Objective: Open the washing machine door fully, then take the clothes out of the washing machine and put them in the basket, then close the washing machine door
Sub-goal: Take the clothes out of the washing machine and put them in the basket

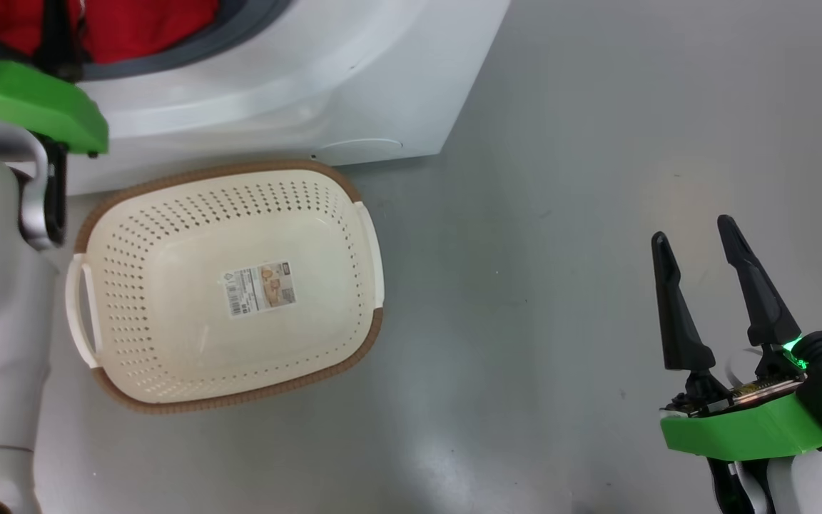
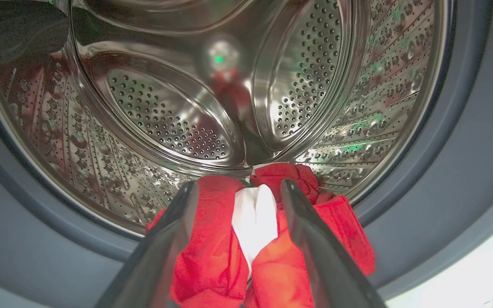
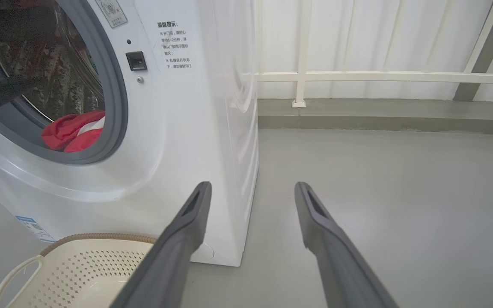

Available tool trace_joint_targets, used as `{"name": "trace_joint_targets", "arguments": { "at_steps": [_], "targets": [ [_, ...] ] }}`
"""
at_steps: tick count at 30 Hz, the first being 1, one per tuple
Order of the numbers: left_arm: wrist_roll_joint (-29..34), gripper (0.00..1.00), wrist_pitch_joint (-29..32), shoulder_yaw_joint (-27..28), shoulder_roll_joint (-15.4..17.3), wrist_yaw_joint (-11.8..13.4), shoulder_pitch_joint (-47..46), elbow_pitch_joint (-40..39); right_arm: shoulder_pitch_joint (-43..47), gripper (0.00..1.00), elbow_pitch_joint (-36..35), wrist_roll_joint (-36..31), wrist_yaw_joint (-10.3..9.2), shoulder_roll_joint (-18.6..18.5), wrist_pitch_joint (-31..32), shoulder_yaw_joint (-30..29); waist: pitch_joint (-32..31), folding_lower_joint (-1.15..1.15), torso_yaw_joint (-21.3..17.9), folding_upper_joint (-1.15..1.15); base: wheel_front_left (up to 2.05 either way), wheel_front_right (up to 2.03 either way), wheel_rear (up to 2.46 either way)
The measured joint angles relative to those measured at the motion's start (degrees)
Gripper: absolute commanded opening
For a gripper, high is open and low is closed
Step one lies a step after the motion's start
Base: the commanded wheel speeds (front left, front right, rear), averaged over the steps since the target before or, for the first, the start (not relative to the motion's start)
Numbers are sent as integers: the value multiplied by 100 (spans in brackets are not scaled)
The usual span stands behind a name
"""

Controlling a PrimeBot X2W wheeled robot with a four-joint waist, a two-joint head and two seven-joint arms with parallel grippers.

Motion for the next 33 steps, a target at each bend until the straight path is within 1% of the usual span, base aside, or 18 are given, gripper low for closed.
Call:
{"name": "trace_joint_targets", "arguments": {
  "at_steps": [10,15,20,24,29,33],
  "targets": [
    [528,100,-2,-318,294,224,-588,855,-126,100,3,14,0,-2,0,115,258,0,-191,0,0,0,0],
    [689,100,0,-448,477,368,-951,1330,-144,100,22,22,0,-1,0,175,358,0,-306,0,0,0,0],
    [783,100,62,-547,628,393,-1249,1767,-213,100,44,41,0,-1,0,280,432,0,-424,0,0,0,0],
    [784,100,91,-567,636,391,-1414,2016,-217,100,64,79,0,-1,0,299,493,0,-509,0,0,0,0],
    [786,100,389,-622,684,385,-1566,2383,-309,100,97,82,0,-1,0,370,551,0,-621,0,0,0,0],
    [838,100,703,-714,856,388,-1682,2604,-335,100,98,122,0,-1,0,459,600,0,-744,0,0,0,0]
  ]
}}
